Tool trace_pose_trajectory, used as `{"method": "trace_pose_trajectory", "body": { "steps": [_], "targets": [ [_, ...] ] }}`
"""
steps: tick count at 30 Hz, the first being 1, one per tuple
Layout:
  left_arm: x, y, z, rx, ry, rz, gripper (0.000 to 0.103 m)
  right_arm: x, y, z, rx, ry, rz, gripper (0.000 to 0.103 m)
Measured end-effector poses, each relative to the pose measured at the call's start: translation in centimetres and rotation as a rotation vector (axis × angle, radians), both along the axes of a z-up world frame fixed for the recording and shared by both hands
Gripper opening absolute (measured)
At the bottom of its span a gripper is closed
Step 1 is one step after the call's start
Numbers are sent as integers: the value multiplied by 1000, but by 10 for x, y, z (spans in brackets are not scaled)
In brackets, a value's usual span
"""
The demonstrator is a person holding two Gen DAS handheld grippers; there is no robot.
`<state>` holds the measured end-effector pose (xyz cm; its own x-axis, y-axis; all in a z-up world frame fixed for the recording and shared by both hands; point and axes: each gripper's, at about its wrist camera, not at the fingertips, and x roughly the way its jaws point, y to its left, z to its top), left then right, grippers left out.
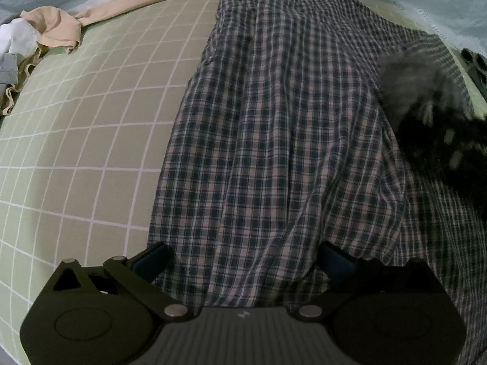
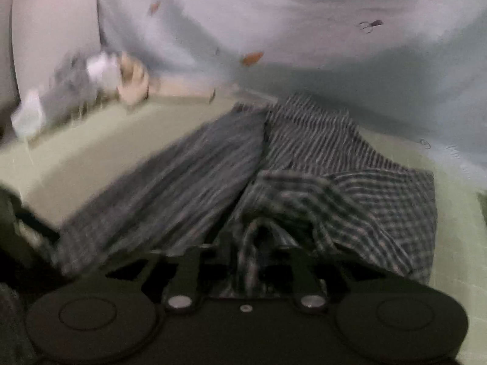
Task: Fold clothes
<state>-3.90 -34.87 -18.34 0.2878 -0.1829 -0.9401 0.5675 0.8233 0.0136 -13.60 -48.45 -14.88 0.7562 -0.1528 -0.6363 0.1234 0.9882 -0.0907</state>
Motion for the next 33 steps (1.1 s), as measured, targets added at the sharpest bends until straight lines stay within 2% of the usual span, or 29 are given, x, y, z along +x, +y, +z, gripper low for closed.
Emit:
{"method": "trace_pose_trajectory", "body": {
  "steps": [2,3,4,5,9,11,15,18,20,22,24,25,26,28,33],
  "targets": [
    [-3,0,4,5,-21,-10,103,-11,16,1,-64,9,-45,55],
    [-6,1,7,6,-38,-24,103,-21,16,4,-48,7,-72,61],
    [-9,2,10,7,-55,-37,103,-31,16,6,-31,6,-100,75],
    [-12,3,14,8,-72,-50,103,-43,14,6,-8,12,-135,82],
    [-25,17,19,5,-74,-69,103,-93,-8,-7,27,80,-312,83],
    [-33,25,21,8,-75,-75,103,-121,-21,-12,40,94,-416,83],
    [-46,47,19,26,-83,-100,103,-173,-28,-16,79,85,-549,82],
    [-51,66,10,45,-57,-101,103,-196,-28,-21,130,91,-621,73],
    [-52,75,7,36,-36,-90,103,-210,-26,-25,158,94,-664,57],
    [-52,82,5,26,-17,-80,103,-223,-23,-27,179,87,-697,51],
    [-51,87,5,20,-2,-75,103,-231,-17,-27,194,74,-725,41],
    [-51,89,4,22,0,-78,103,-233,-14,-27,204,68,-734,32],
    [-53,90,4,24,0,-86,103,-233,-13,-26,218,62,-734,17],
    [-56,93,4,29,-1,-100,103,-233,-10,-25,247,49,-734,4],
    [-62,109,8,57,-27,-141,103,-223,14,-2,227,-12,-717,1]
  ]
}}
